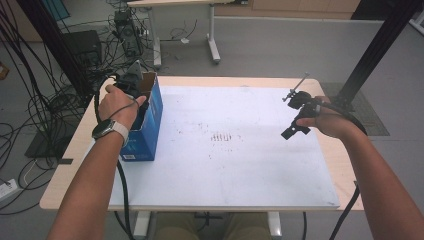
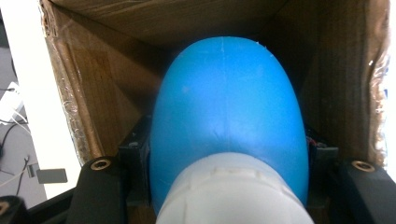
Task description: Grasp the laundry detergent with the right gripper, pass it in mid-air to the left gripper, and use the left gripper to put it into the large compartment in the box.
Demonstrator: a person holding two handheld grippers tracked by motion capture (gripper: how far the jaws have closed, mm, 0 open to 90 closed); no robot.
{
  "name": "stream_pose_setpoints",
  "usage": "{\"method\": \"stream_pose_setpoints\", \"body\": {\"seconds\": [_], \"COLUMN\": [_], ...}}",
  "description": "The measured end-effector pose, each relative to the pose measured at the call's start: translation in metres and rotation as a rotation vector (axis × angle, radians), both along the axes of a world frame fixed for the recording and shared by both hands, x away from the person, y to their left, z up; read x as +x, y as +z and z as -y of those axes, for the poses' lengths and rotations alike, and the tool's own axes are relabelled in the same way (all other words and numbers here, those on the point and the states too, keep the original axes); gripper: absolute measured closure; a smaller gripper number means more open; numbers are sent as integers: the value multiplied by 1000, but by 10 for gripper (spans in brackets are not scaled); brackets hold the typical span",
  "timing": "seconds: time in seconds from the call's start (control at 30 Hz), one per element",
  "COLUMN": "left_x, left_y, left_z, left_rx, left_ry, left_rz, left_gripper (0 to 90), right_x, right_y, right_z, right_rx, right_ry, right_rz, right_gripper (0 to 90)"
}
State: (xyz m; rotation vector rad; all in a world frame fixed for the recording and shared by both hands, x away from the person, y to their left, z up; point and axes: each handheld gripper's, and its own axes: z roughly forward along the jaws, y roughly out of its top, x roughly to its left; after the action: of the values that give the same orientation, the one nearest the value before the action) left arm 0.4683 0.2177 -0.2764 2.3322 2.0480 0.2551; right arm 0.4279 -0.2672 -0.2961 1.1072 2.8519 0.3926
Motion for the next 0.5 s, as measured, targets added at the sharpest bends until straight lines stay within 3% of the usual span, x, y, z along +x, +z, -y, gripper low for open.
{"method": "stream_pose_setpoints", "body": {"seconds": [0.5], "left_x": [-1], "left_y": [-1], "left_z": [-2], "left_rx": [-10], "left_ry": [1], "left_rz": [7], "left_gripper": [375], "right_x": [0], "right_y": [2], "right_z": [-3], "right_rx": [-8], "right_ry": [7], "right_rz": [4], "right_gripper": [91]}}
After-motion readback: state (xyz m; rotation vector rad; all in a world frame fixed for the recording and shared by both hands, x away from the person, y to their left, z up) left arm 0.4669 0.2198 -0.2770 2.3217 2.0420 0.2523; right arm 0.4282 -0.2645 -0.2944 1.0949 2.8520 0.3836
